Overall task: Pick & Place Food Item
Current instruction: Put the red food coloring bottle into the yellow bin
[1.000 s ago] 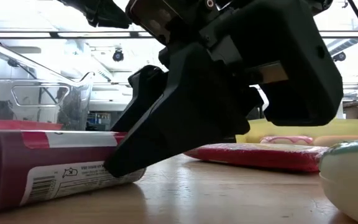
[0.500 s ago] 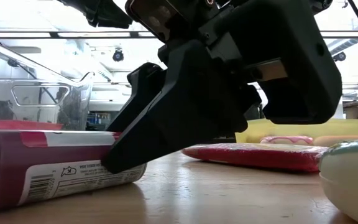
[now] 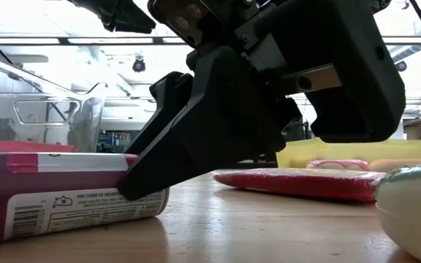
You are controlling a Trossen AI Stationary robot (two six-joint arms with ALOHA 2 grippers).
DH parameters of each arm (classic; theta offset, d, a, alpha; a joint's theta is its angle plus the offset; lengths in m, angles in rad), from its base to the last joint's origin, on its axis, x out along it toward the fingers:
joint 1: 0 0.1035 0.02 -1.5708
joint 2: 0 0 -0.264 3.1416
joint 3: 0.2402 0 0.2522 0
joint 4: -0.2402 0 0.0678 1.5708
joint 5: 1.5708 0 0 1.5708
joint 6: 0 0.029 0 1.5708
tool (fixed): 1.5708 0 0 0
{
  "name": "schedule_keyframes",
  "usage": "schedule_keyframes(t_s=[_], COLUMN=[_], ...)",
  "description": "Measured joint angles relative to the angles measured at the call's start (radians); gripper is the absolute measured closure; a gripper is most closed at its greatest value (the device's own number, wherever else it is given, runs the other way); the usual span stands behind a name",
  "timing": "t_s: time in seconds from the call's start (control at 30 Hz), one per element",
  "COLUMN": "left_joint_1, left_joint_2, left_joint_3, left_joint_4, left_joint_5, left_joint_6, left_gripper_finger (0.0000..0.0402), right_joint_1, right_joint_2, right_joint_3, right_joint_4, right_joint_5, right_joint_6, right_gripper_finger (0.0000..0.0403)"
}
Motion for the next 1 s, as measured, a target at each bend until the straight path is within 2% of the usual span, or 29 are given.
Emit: schedule_keyframes(t_s=[0.47,1.0], left_joint_1=[0.0,0.0], left_joint_2=[0.0,0.0], left_joint_3=[0.0,0.0], left_joint_4=[0.0,0.0], left_joint_5=[0.0,0.002], left_joint_6=[0.0,0.0], left_gripper_finger=[0.0113,0.0113], right_joint_1=[0.0,0.001], right_joint_2=[0.0,-0.024], right_joint_3=[0.0,0.0], right_joint_4=[-0.001,-0.03], right_joint_5=[0.0,-0.016], right_joint_6=[0.0,0.008], right_gripper_finger=[0.0255,0.0255])
